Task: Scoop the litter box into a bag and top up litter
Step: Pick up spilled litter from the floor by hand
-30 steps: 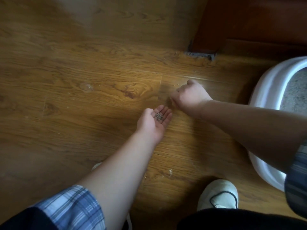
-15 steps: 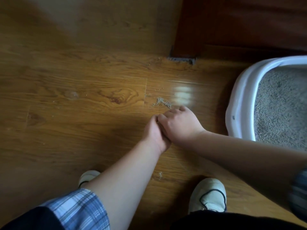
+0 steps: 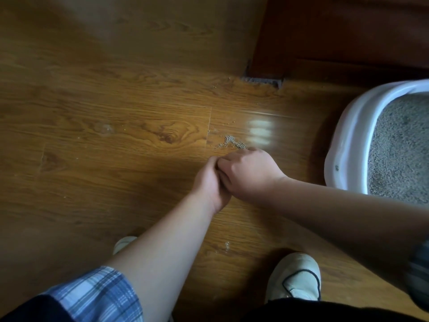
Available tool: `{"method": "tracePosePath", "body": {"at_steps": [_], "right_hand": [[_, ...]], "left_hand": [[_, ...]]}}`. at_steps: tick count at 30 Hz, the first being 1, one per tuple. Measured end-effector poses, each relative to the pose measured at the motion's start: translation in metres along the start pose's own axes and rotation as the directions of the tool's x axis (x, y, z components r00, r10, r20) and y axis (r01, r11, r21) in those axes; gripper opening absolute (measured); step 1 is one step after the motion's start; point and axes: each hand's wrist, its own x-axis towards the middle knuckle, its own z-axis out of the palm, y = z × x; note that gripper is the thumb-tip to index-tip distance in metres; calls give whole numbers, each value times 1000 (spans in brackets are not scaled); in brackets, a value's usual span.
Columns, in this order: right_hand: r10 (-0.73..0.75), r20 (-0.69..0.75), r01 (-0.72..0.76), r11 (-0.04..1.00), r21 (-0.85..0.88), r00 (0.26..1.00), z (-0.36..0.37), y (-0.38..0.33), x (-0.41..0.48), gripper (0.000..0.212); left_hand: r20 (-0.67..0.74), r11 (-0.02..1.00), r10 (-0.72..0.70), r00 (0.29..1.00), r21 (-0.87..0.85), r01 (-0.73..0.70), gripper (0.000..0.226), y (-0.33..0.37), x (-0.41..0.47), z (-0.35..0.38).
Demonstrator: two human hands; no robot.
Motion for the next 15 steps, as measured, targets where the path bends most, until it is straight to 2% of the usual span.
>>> {"method": "tracePosePath", "body": {"at_steps": [5,7,8,10,11,13,15], "right_hand": [[-2,109,1,1000,4,994,8,-1,-5,15],[14,106,-16,1000,16,994,8,1,-4,9],[18,101,-20,1000,22,995,6,2,-4,13],[32,91,-40,995,89,995,2,5,-5,29],[76,75,-87,984,155,994,-3,6,-5,32],[258,91,-273,924,266,962,-7,14,-7,25],[457,199,-498,810,309,867,-7,27,-4,22]], "left_hand": [[-34,999,32,999,5,-31,32,4,3,-1],[-87,999,49,995,20,-47,25,3,4,-1],[-105,999,44,993,27,-41,19,3,4,-1],[-135,1000,21,991,-7,-22,22,5,7,-1],[-150,999,21,988,-38,-27,26,7,8,-1],[-166,993,49,985,-95,-66,33,13,9,0],[-176,990,84,981,-95,-101,34,21,9,-3]]}}
